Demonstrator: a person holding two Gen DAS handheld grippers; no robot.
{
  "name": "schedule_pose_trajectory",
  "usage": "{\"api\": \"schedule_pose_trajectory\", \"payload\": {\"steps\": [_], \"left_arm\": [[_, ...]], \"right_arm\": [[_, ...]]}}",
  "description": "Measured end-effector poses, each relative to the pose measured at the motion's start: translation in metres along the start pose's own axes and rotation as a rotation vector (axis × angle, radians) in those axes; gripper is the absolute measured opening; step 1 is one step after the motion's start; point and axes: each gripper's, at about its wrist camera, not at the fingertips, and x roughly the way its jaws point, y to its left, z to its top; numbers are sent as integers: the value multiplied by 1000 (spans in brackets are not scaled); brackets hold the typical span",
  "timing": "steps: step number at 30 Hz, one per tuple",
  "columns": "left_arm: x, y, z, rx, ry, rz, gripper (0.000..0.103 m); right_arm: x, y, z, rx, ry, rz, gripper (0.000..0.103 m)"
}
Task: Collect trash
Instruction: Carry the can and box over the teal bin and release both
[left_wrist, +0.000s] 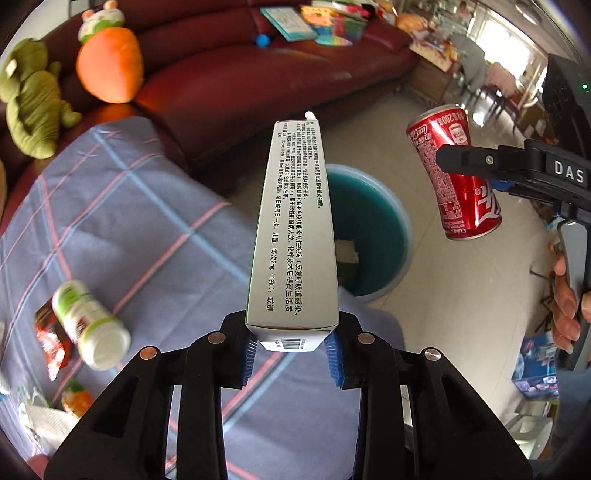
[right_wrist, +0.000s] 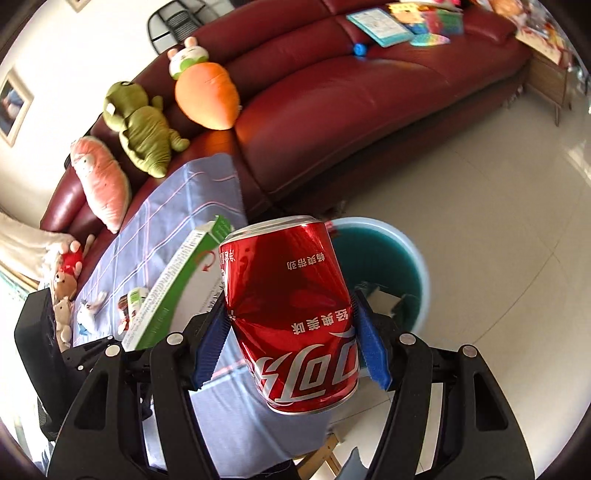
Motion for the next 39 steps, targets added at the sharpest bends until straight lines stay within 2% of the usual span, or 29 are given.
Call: {"api": "schedule_pose_trajectory", "payload": {"steps": [6,11,12,13,15,20,27,34,36,39], "left_arm": [[40,-18,21,5,71,-9,32],[62,-18,31,-21,103,-1,36],[64,-17,33,-29,102,6,48],[67,-17,35,-38,102,16,65],[69,-17,36,-44,87,35,74],[69,-9,30,-55,91,29,80],[53,-6,16,-42,49,34,92],[45,4,4,-93,29,-6,94],[42,8,1,-104,31,-14,94],[38,13,-2,-117,26,-21,95]], "right_arm": [[5,-33,3,42,14,-5,61],[13,-40,5,54,27,-13,61],[15,-42,6,53,32,-12,61],[16,-44,6,52,35,-13,61],[18,-43,7,50,39,-13,61],[22,-40,8,41,47,-18,61],[33,-39,7,37,69,-17,61],[52,-29,7,11,109,-19,63],[57,-26,7,18,128,-12,71],[60,-22,7,15,134,-23,72]]}}
